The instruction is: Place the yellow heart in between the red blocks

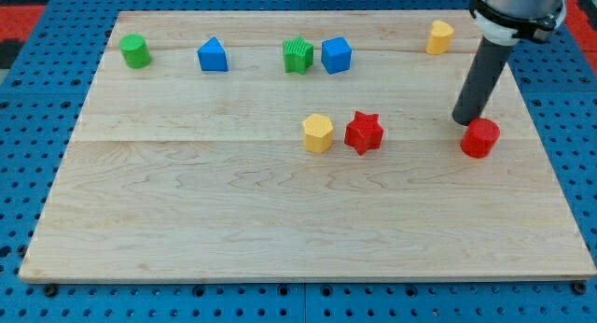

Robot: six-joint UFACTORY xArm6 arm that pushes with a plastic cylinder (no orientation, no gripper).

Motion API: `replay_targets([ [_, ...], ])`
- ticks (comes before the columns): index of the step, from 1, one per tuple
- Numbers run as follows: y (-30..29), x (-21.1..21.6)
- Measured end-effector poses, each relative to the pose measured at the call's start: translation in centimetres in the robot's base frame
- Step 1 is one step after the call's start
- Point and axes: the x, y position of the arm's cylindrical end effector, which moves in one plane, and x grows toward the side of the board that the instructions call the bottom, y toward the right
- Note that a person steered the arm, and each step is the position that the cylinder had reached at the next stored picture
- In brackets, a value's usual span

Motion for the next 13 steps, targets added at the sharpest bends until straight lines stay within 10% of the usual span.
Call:
replay_targets([
  [4, 1.2, -19.9],
  [6, -4.0, -11.7],
  [8, -3.9, -13.1],
  [11, -2.2, 0.5],
  [13, -1.2, -0.5],
])
